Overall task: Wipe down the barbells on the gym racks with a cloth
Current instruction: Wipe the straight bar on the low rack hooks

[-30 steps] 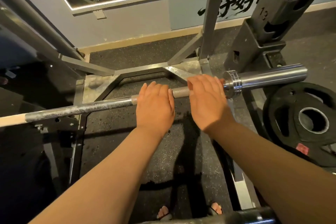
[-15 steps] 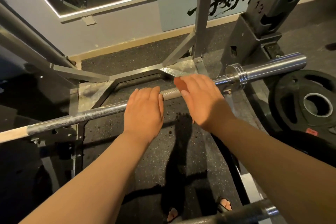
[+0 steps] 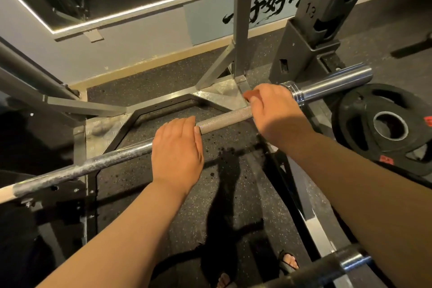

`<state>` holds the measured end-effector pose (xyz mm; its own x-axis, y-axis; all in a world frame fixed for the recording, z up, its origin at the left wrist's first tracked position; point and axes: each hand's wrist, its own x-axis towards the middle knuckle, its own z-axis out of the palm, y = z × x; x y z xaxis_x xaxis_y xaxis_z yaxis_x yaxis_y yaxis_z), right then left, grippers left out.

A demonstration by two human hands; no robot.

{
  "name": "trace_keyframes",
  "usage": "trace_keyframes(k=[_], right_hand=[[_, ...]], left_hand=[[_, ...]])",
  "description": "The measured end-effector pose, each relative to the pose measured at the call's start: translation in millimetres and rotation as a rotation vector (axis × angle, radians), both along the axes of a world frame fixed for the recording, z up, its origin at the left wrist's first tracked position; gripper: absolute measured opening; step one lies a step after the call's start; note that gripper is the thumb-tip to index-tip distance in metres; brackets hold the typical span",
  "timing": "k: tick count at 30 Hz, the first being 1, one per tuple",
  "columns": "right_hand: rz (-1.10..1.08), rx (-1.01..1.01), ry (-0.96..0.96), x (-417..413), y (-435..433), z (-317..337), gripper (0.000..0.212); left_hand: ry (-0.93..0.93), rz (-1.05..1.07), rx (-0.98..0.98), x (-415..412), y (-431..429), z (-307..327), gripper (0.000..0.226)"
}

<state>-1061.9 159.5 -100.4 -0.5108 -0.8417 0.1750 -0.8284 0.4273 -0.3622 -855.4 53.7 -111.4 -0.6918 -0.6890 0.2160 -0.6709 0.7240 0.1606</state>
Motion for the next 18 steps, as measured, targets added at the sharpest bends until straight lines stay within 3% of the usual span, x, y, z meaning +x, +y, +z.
trace_keyframes(k=[3,5,8,13,15,18], right_hand=[[-0.219,0.066,-0.071,14.0,-21.5,9.6,0.025],[-0.263,-0.069,-0.039,39.6,-20.1,2.4,0.025],[-0.197,-0.240,-0.070,60.7,8.0,-12.3,0.035],[-0.092,-0.146,0.049,14.4,10.9,-3.5,0.026],[-0.176,-0.194,0.115,29.2,1.1,-11.1,0.027],[-0.134,-0.258,0.023,77.9,-20.5,-16.5,0.032]], left_hand=[[-0.013,-0.001,0.001,-0.1,0.0,-0.5,0.043],[-0.023,-0.006,0.009,0.9,0.7,-0.8,0.044],[-0.011,-0.010,0.013,0.7,2.0,1.1,0.044],[-0.011,-0.019,0.043,-1.7,-0.1,1.9,0.040],[-0.005,-0.025,0.049,0.4,0.0,1.1,0.040],[0.001,-0.036,0.058,3.1,-1.6,-0.3,0.041]])
